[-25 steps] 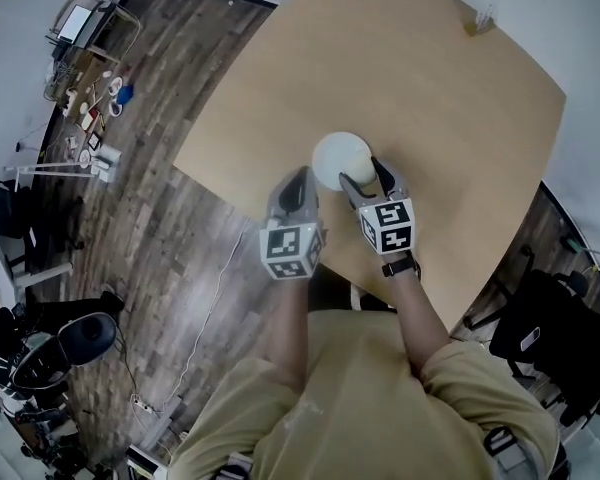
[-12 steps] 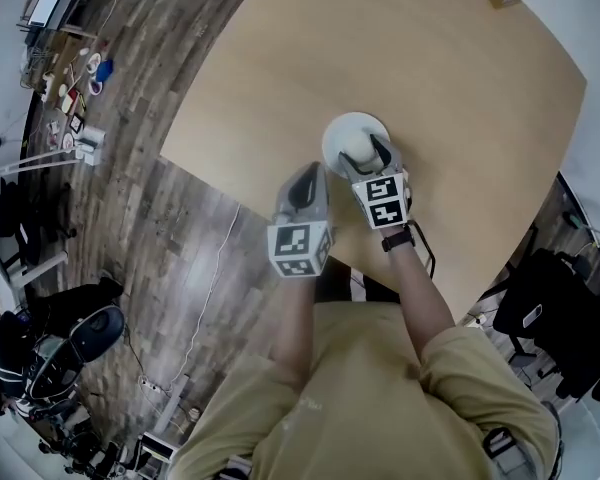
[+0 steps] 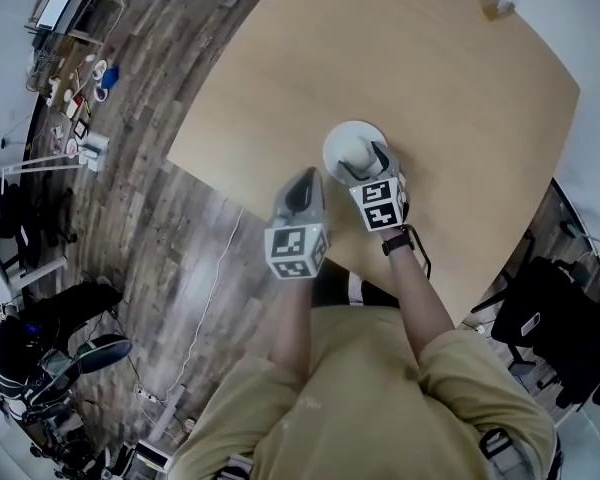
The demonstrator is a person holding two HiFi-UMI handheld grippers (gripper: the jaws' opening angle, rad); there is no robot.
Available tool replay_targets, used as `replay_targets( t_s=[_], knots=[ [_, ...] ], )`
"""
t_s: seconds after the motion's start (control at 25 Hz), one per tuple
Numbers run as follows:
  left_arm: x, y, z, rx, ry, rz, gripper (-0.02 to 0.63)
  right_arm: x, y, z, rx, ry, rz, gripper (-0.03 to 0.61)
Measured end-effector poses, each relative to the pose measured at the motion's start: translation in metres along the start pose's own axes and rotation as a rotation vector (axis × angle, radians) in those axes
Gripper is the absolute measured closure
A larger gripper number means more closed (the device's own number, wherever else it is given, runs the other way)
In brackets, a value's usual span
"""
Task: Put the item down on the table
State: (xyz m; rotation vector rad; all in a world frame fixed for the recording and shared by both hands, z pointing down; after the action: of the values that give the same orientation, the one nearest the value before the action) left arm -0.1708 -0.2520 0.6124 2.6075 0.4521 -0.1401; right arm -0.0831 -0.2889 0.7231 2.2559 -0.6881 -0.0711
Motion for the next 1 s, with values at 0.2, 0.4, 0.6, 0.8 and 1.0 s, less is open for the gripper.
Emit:
replay_targets(
  t_s=[0.2, 0.4, 0.6, 0.8, 1.0],
  knots=[
    [0.013, -0.013, 0.016, 0.036, 0.027, 0.007, 0.612, 0.003, -0.044, 0.018, 0.098, 0.053, 0.013, 0.259],
    [0.033, -0.033, 0.036, 0.077, 0.062, 0.012, 0.612, 0.01, -0.103, 0.043, 0.205, 0.065, -0.008, 0.328],
    [0.063, -0.048, 0.054, 0.117, 0.104, 0.005, 0.612, 0.02, -0.159, 0.058, 0.288, 0.085, -0.01, 0.379],
    [0.092, -0.064, 0.072, 0.152, 0.162, -0.004, 0.612, 0.024, -0.205, 0.07, 0.36, 0.08, 0.004, 0.435],
    [0.113, -0.085, 0.094, 0.205, 0.206, -0.002, 0.612, 0.024, -0.251, 0.084, 0.439, 0.073, 0.013, 0.497]
  ],
)
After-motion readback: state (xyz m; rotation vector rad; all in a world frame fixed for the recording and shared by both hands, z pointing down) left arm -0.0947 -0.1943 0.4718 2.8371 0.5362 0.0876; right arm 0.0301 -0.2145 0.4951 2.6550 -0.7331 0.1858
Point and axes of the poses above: the fingertips, and each gripper's own axes: y forward along the fingers, x to its right, z out of its top, the point moved 1 cm from there along -y, backward along the fingers, and after that the axes turned 8 degrees about y, right-handed, at the moved point
